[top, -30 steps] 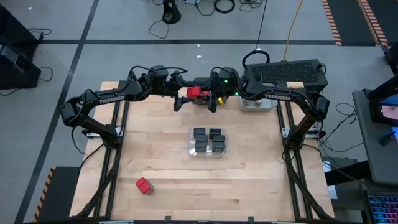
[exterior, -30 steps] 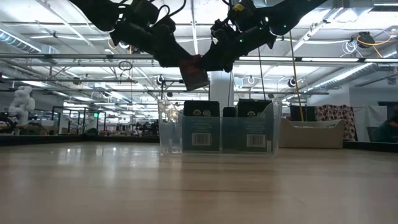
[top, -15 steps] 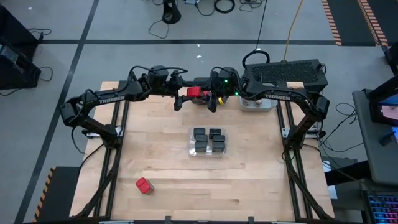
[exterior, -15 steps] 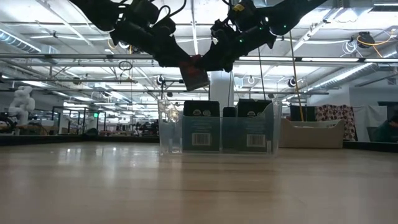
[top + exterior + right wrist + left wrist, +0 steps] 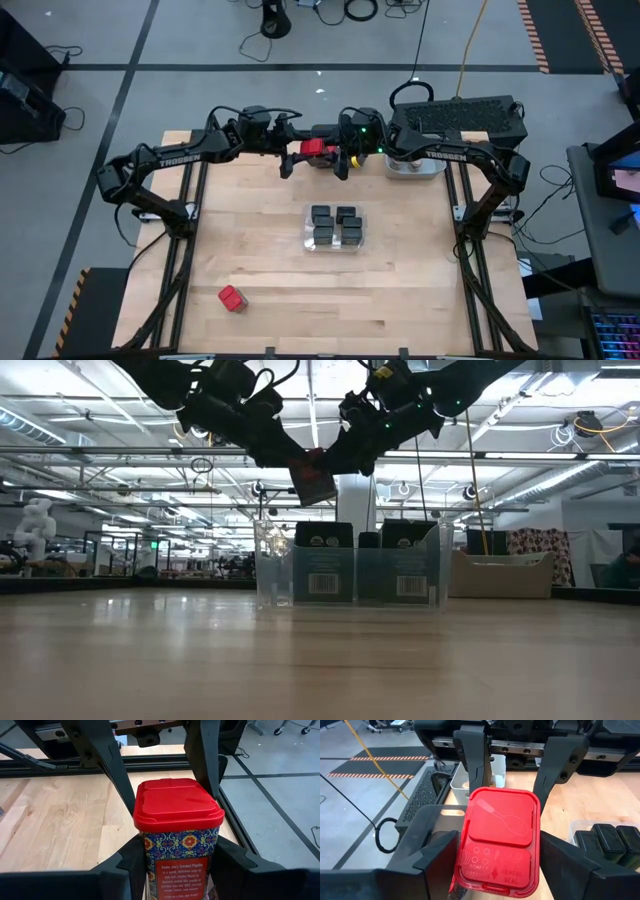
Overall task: Sort spices by type
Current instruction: Put the red seasoning can into the black bin
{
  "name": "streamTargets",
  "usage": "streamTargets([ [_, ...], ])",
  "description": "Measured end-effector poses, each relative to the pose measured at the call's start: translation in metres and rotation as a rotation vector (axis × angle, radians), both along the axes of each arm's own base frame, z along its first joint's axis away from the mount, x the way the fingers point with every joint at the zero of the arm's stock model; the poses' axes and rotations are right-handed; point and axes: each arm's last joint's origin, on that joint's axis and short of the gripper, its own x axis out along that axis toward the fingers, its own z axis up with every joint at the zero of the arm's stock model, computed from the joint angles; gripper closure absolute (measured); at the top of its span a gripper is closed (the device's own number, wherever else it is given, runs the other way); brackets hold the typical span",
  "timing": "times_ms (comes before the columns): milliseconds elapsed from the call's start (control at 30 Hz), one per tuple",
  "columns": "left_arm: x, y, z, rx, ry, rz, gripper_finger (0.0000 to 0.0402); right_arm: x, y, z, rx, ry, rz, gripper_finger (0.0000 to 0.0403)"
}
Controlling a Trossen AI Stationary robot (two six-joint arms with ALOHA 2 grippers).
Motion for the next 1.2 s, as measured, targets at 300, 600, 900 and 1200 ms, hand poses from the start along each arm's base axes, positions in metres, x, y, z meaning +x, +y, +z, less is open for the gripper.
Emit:
streamTargets([
  [300,0.0001,0.0001,-0.0001,0.005,0.003,0.012,0.0144,0.0001,0.0002,0.0,0.0,0.0,0.001,0.0245],
  [600,0.0,0.0002,-0.0001,0.008,0.004,0.02,0.0144,0.0001,0.0002,0.0,-0.001,0.0,0.002,0.0245],
  [900,0.0,0.0005,0.0,0.009,0.005,0.027,0.0144,0.0001,0.0,0.0,-0.002,0.0,-0.002,0.0234],
  [1200,-0.0006,0.0017,-0.0001,0.008,0.006,0.047,0.0145,-0.0007,-0.0006,0.0014,0.014,-0.001,-0.059,0.0194],
])
